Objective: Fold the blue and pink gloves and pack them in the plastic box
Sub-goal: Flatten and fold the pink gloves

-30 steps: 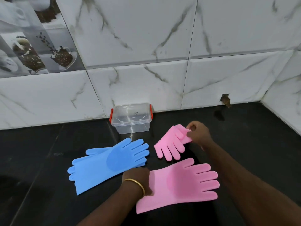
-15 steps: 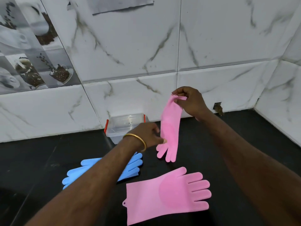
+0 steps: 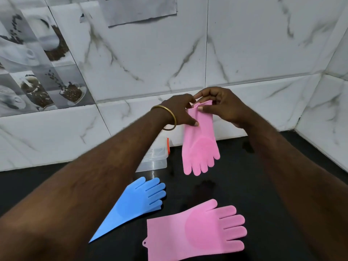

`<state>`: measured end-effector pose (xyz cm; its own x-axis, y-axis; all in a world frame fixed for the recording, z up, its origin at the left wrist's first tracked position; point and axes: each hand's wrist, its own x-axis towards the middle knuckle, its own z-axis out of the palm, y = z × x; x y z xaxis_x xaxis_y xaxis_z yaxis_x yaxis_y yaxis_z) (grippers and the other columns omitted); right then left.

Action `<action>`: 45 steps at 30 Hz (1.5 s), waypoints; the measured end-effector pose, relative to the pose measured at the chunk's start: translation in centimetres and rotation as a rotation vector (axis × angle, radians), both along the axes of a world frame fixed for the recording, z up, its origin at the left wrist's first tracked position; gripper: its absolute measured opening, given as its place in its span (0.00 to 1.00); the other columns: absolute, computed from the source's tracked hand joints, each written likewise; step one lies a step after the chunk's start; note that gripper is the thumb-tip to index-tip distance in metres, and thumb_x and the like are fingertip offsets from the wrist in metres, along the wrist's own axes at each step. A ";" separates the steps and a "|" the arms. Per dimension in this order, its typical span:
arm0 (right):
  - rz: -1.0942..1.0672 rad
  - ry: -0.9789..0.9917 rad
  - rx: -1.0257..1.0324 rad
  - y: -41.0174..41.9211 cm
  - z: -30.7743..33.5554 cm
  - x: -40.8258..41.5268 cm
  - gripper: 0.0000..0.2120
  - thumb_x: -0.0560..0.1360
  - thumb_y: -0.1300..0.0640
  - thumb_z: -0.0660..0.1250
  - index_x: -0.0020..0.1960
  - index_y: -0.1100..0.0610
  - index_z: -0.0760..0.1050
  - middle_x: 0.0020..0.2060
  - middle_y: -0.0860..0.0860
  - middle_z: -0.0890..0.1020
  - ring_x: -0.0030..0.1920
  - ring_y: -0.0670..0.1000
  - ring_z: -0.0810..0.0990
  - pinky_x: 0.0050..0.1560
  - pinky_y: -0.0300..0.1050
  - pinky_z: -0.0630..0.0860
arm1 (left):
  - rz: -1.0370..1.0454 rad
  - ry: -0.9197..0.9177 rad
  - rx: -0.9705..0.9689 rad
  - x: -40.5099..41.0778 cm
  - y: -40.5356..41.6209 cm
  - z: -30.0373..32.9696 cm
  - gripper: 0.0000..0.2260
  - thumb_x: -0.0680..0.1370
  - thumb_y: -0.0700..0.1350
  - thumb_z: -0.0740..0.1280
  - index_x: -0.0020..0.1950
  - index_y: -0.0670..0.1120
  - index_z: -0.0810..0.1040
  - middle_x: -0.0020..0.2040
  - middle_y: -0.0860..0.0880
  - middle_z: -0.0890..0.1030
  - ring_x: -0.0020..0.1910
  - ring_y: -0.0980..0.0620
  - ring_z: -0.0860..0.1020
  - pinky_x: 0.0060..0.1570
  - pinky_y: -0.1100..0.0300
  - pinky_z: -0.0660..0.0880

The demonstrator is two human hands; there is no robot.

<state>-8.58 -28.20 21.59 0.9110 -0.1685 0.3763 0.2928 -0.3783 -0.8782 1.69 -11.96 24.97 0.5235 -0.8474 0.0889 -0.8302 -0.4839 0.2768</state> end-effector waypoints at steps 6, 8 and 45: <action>-0.066 -0.090 0.075 0.7 -0.1 -0.2 0.14 0.72 0.67 0.73 0.54 0.54 0.81 0.46 0.51 0.87 0.49 0.49 0.84 0.50 0.40 0.79 | -0.049 0.102 -0.029 0.0 -0.5 1.2 0.17 0.69 0.51 0.75 0.52 0.43 0.80 0.51 0.45 0.80 0.51 0.46 0.78 0.52 0.52 0.76; -0.100 -0.129 0.080 1.2 -0.2 -0.4 0.15 0.69 0.67 0.75 0.52 0.55 0.80 0.44 0.49 0.87 0.48 0.49 0.85 0.49 0.39 0.80 | -0.052 0.071 -0.001 0.0 -0.4 1.7 0.15 0.69 0.51 0.75 0.50 0.44 0.78 0.52 0.46 0.80 0.52 0.46 0.78 0.51 0.54 0.74; -0.571 -0.065 1.445 16.5 -14.4 -7.1 0.11 0.80 0.57 0.61 0.60 0.54 0.78 0.53 0.51 0.84 0.48 0.50 0.85 0.42 0.43 0.83 | -0.484 0.099 -0.189 1.4 19.7 -3.6 0.07 0.73 0.39 0.71 0.49 0.44 0.86 0.48 0.48 0.86 0.48 0.52 0.82 0.53 0.58 0.76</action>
